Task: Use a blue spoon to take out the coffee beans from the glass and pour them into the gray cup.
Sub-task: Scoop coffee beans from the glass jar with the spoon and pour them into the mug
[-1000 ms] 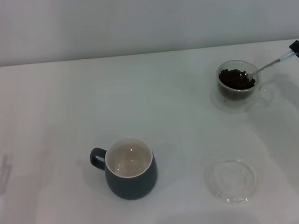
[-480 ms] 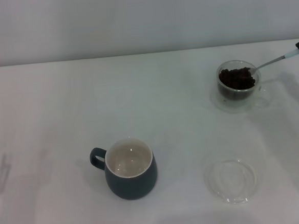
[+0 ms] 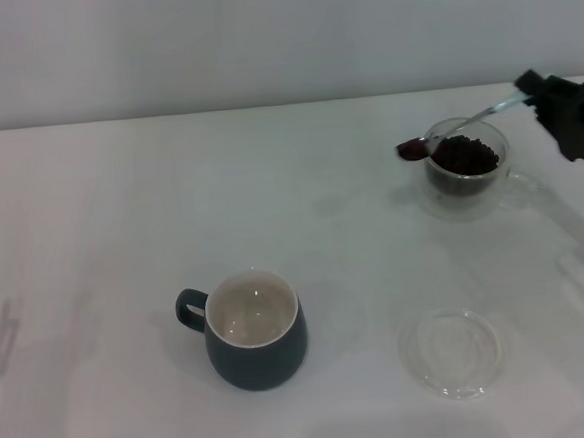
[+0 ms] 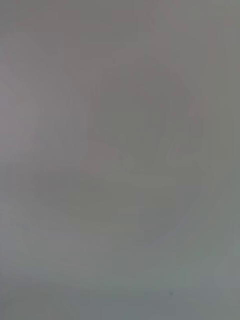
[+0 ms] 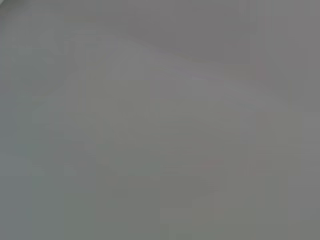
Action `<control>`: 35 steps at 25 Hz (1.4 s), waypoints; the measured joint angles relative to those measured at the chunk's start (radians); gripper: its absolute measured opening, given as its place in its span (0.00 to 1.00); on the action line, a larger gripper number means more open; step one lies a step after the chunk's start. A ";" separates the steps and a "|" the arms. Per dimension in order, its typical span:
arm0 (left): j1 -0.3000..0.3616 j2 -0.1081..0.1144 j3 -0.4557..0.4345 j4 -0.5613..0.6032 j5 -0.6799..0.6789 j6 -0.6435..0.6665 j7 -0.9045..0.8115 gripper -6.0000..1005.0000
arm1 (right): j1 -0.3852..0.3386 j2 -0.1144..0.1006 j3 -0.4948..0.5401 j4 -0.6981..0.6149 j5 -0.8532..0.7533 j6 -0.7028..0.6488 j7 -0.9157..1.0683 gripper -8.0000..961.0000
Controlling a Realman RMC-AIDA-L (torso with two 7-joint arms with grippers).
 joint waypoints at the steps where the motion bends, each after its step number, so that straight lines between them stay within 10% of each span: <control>1: -0.001 0.000 0.000 0.000 0.000 -0.001 0.000 0.86 | 0.002 0.002 0.000 -0.002 -0.016 -0.011 0.005 0.16; 35: -0.059 0.000 0.000 -0.001 0.000 -0.060 0.008 0.86 | 0.073 0.039 -0.366 -0.191 -0.139 0.025 -0.191 0.16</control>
